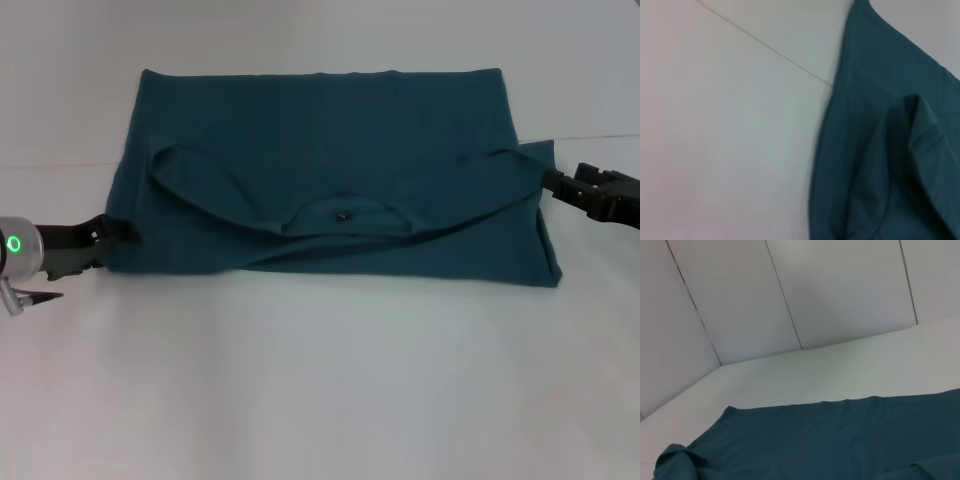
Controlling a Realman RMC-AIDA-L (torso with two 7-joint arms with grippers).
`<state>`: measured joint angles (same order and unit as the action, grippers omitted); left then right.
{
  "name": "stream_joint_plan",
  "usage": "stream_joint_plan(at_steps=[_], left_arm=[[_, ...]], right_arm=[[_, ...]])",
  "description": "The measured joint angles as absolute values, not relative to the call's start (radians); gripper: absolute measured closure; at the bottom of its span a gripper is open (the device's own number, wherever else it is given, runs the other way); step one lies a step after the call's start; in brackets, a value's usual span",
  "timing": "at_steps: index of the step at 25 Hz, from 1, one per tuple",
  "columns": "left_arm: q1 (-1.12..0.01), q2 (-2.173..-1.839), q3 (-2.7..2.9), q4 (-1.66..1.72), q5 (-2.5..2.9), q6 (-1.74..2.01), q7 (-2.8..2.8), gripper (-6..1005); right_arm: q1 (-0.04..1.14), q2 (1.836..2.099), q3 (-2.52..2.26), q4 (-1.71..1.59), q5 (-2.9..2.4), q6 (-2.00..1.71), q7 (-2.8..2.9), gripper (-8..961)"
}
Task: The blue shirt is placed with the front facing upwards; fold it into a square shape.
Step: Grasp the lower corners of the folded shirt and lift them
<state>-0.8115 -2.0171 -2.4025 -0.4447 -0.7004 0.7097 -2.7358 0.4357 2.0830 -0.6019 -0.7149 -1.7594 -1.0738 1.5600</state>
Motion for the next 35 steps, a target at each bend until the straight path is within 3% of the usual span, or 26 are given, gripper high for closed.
stream_joint_plan(at_steps=[7,12,26,31,35], left_arm=[[-0.811,-2.019,-2.401,-0.445,-0.699,0.722,-2.723,428],[-0.807,-2.019,-2.401,-0.445,-0.699,0.723,-2.723,676],[-0.802,-2.036,-2.386,-0.453,-0.700,0.711,-2.697,766],[-0.801,-2.045,-2.391,-0.465,-0.702,0.707,-2.684,938],[-0.800,-2.046,-2.390,-0.468,-0.702,0.707,-2.684,950]], right_arm=[[0.436,2.083,-0.598,-0.714,-1.757,-1.069,1.560,291],[0.436,2.083,-0.599,-0.714,-1.755,-1.068,1.560,290],[0.440,2.083,-0.606,-0.711,-1.757,-1.069,1.558,289],[0.440,2.083,-0.605,-0.704,-1.760,-1.069,1.560,289],[0.440,2.079,-0.605,-0.704,-1.762,-1.072,1.576,288]])
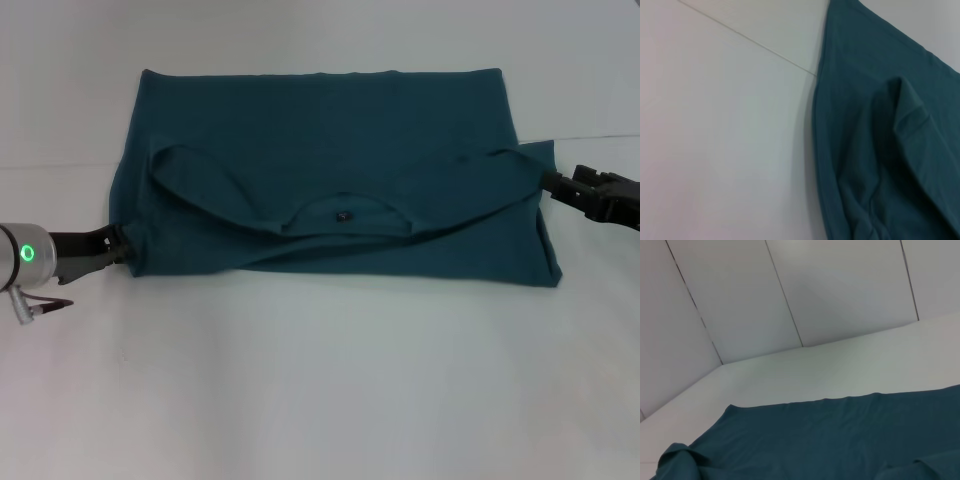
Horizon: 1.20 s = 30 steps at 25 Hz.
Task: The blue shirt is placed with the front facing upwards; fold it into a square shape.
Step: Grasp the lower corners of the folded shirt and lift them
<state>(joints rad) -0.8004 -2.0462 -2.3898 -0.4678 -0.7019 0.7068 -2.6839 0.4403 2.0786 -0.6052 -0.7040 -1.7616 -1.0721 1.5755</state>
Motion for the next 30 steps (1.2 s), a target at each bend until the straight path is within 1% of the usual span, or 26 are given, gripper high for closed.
stream_joint_plan(at_steps=[3,7,14,16,19,22,25,30], left_arm=[[-0.800,-2.046,-2.392,-0.468,-0.702,0.709,-2.683,956],[-0.799,-2.046,-2.391,-0.468,-0.703,0.716,-2.681,956],[-0.787,-2.047,-2.397,-0.469,-0.706,0.716,-2.658,956],[-0.785,-2.047,-2.398,-0.471,-0.707,0.717,-2.653,956],[-0.778,-2.047,-2.399,-0.477,-0.725,0.726,-2.640,956],[-0.774,-2.045,-2.399,-0.480,-0.746,0.740,-2.624,956],[-0.770,-2.043,-2.399,-0.480,-0.753,0.749,-2.616,956],[-0.764,-2.039,-2.399,-0.485,-0.757,0.767,-2.604,956]], right_arm=[[0.440,2.070,-0.607,-0.711,-1.777,-1.079,1.618,288],[0.441,2.040,-0.604,-0.722,-1.834,-1.076,1.743,288],[0.443,1.949,-0.606,-0.713,-1.922,-1.102,1.984,287],[0.448,1.929,-0.606,-0.712,-1.950,-1.119,2.040,229],[0.463,1.916,-0.606,-0.713,-2.015,-1.139,2.118,143],[0.489,1.909,-0.606,-0.714,-2.098,-1.155,2.174,101],[0.530,1.894,-0.606,-0.712,-2.211,-1.192,2.228,59],[0.602,1.871,-0.606,-0.720,-2.345,-1.274,2.281,61]])
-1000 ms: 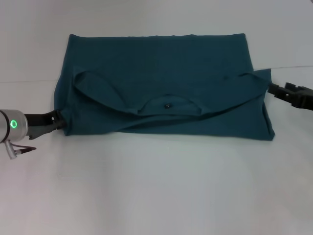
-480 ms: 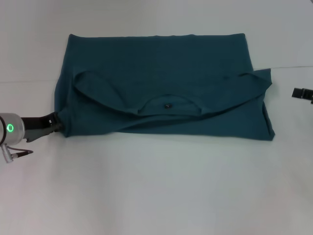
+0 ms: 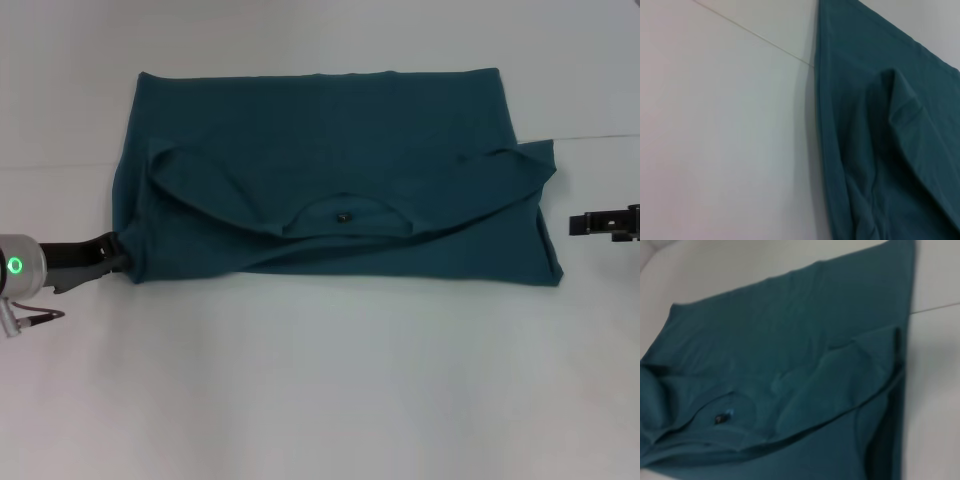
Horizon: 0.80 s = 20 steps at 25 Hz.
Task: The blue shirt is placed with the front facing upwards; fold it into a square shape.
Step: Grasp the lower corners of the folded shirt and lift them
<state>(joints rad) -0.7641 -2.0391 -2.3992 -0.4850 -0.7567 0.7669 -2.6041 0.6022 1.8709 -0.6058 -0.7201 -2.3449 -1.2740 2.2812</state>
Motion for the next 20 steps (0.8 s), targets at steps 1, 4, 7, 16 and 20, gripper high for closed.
stream_joint_plan(at_steps=[1,4,7,16,20], left_arm=[[-0.762,-2.038,-2.399,-0.488,-0.757,0.769,-2.603,956],[-0.759,-2.038,-2.399,-0.492,-0.758,0.776,-2.597,955],[-0.758,-2.039,-2.399,-0.493,-0.758,0.780,-2.592,955],[-0.751,-2.043,-2.399,-0.496,-0.760,0.792,-2.588,955],[-0.750,-2.044,-2.399,-0.505,-0.760,0.794,-2.588,955]], right_arm=[[0.615,1.869,-0.606,-0.723,-2.363,-1.286,2.288,61],[0.655,1.869,-0.606,-0.725,-2.433,-1.313,2.304,62],[0.676,1.876,-0.607,-0.725,-2.469,-1.320,2.307,63],[0.683,1.878,-0.624,-0.712,-2.480,-1.289,2.307,67],[0.683,1.877,-0.649,-0.664,-2.481,-1.231,2.305,69]])
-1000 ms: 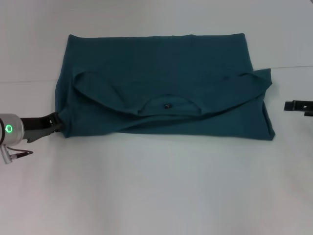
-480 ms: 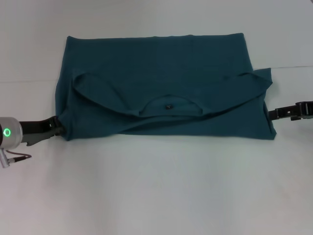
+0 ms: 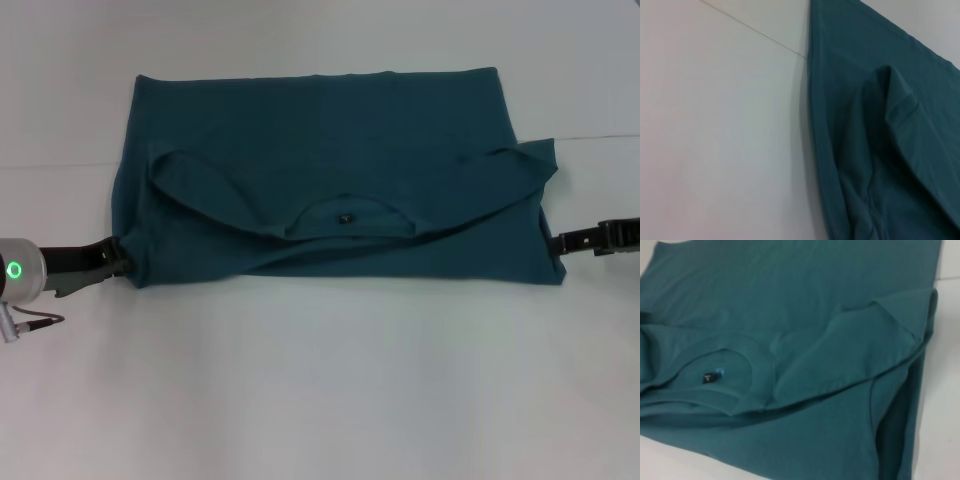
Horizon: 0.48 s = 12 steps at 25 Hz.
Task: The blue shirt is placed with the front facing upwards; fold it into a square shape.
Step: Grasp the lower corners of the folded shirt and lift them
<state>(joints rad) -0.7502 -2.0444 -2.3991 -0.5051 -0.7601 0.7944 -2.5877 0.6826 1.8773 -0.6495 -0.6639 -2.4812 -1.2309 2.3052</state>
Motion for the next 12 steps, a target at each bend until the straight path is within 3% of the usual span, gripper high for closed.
stream_joint_plan(at_steps=[12], left_arm=[[-0.750,-2.043,-2.399,-0.508,-0.759,0.795,-2.588,955]], right_arm=[[0.703,1.890,-0.684,-0.586,-2.478,-1.126,2.281,69]])
